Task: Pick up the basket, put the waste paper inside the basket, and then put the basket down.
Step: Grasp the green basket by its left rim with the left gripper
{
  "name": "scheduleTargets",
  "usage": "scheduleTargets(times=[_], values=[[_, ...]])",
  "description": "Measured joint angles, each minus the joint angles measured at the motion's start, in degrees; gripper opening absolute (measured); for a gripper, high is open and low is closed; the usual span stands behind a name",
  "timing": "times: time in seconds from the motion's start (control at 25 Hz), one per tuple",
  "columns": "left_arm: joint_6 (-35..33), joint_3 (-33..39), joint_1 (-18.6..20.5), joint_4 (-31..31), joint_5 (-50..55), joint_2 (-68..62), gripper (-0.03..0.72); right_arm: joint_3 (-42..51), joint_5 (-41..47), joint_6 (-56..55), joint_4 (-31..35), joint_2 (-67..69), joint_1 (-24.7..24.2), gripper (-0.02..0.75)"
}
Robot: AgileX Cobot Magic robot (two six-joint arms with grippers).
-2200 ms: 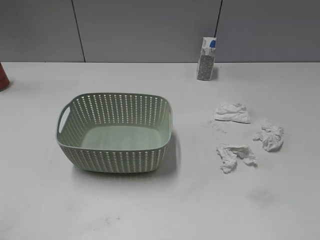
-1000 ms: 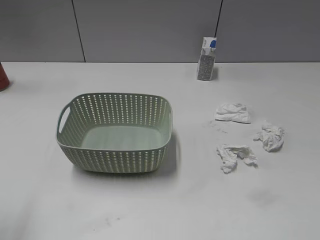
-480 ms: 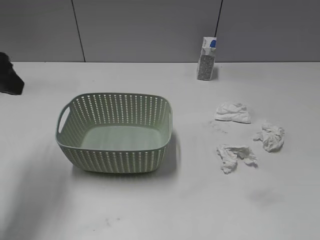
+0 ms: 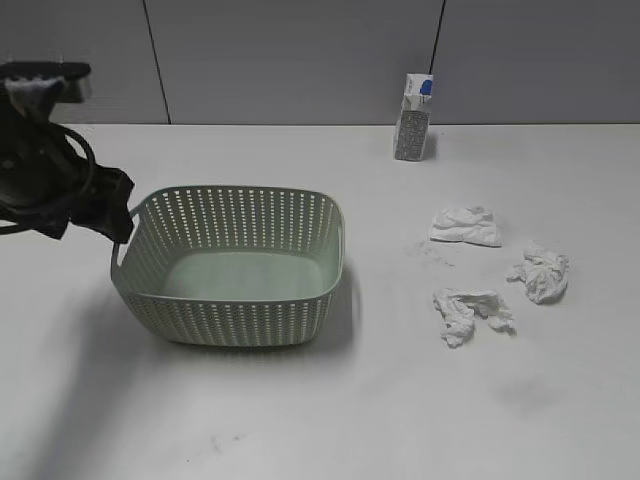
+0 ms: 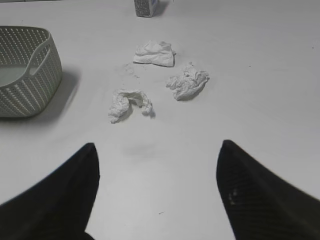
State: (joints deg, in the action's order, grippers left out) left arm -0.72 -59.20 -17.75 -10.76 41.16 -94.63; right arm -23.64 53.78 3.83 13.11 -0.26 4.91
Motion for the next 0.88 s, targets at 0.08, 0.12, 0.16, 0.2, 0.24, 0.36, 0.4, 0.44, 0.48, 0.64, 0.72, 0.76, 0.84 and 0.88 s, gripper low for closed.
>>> scheduleTargets(times=[0.08, 0.12, 0.16, 0.2, 0.24, 0.36, 0.4, 0.44, 0.48, 0.64, 0.72, 0.76, 0.84, 0.88], values=[[0.0, -0.2, 0.0, -1.9, -0.9, -2.1, 0.572, 0.0, 0.0, 0.0, 0.0, 0.0, 0.0, 0.581], [0.0, -0.4, 0.0, -3.0, -1.4, -2.9, 0.571, 0.0, 0.0, 0.0, 0.0, 0.0, 0.0, 0.581], [0.0, -0.8, -0.2, -3.8, -1.7, -3.5, 0.571, 0.0, 0.0, 0.0, 0.0, 0.0, 0.0, 0.581], [0.0, -1.3, -0.5, -4.2, -2.2, -3.8, 0.571, 0.0, 0.0, 0.0, 0.0, 0.0, 0.0, 0.581], [0.0, -1.7, -0.9, -4.2, -2.7, -4.3, 0.570, 0.0, 0.0, 0.0, 0.0, 0.0, 0.0, 0.581], [0.0, -2.4, -1.6, -4.1, -3.5, -6.1, 0.554, 0.0, 0.0, 0.0, 0.0, 0.0, 0.0, 0.581], [0.0, -2.5, -1.6, -4.0, -3.5, -7.0, 0.545, 0.0, 0.0, 0.0, 0.0, 0.0, 0.0, 0.581], [0.0, -2.5, -1.6, -4.0, -3.4, -7.9, 0.532, 0.0, 0.0, 0.0, 0.0, 0.0, 0.0, 0.581], [0.1, -2.5, -1.6, -3.7, -3.4, -8.6, 0.517, 0.0, 0.0, 0.0, 0.0, 0.0, 0.0, 0.581], [0.4, -2.5, -1.6, -3.6, -3.5, -10.4, 0.447, 0.0, 0.0, 0.0, 0.0, 0.0, 0.0, 0.581], [0.7, -2.5, -1.6, -3.6, -3.5, -10.5, 0.393, 0.0, 0.0, 0.0, 0.0, 0.0, 0.0, 0.581], [0.7, -2.5, -1.6, -3.6, -3.5, -10.5, 0.354, 0.0, 0.0, 0.0, 0.0, 0.0, 0.0, 0.581], [0.7, -2.5, -1.6, -3.6, -3.6, -10.5, 0.261, 0.0, 0.0, 0.0, 0.0, 0.0, 0.0, 0.581], [0.7, -2.5, -1.6, -3.6, -3.7, -10.5, 0.205, 0.0, 0.0, 0.0, 0.0, 0.0, 0.0, 0.581]])
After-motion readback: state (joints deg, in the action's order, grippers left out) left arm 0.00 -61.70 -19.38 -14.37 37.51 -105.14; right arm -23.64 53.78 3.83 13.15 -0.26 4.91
